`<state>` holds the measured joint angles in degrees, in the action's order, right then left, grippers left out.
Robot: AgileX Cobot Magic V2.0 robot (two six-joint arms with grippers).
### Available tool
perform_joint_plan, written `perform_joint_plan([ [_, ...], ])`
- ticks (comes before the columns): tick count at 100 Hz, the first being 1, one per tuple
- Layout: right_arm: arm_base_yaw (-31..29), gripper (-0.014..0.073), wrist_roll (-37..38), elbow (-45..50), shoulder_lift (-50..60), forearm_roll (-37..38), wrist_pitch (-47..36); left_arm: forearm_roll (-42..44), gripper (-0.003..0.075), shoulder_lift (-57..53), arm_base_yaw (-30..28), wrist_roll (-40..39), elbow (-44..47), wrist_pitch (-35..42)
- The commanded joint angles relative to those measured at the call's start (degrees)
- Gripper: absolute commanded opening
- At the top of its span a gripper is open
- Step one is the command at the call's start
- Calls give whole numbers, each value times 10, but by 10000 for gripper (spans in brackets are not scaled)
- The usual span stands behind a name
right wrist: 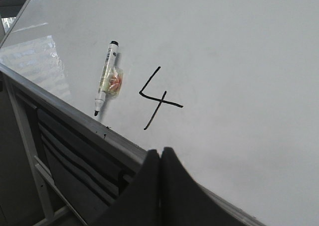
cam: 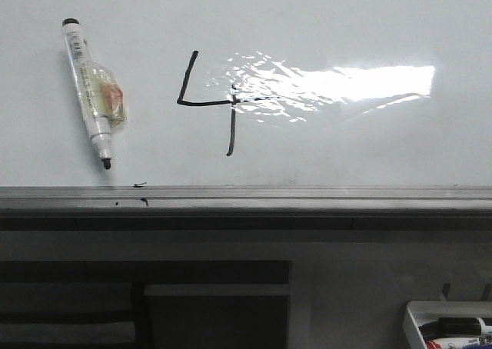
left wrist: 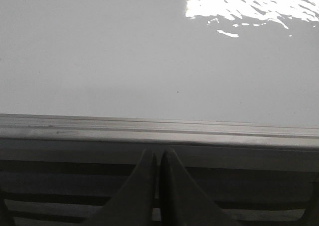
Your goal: Write number 4 on whiteboard
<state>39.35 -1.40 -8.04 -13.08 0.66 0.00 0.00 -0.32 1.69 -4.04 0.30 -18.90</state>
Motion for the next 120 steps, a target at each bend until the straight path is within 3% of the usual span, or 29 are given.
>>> perform_joint_plan([
  [1,-4,-62,-5,-14,-5,5,-47,0,-20,-16,-2,-6,10,36],
  [70,-16,-62,-5,-14,-5,7,-46,0,-20,-16,-2,-6,10,36],
  [120,-299,-62,7,10,-3,7,-57,0,-20,-16,-2,-6,10,36],
])
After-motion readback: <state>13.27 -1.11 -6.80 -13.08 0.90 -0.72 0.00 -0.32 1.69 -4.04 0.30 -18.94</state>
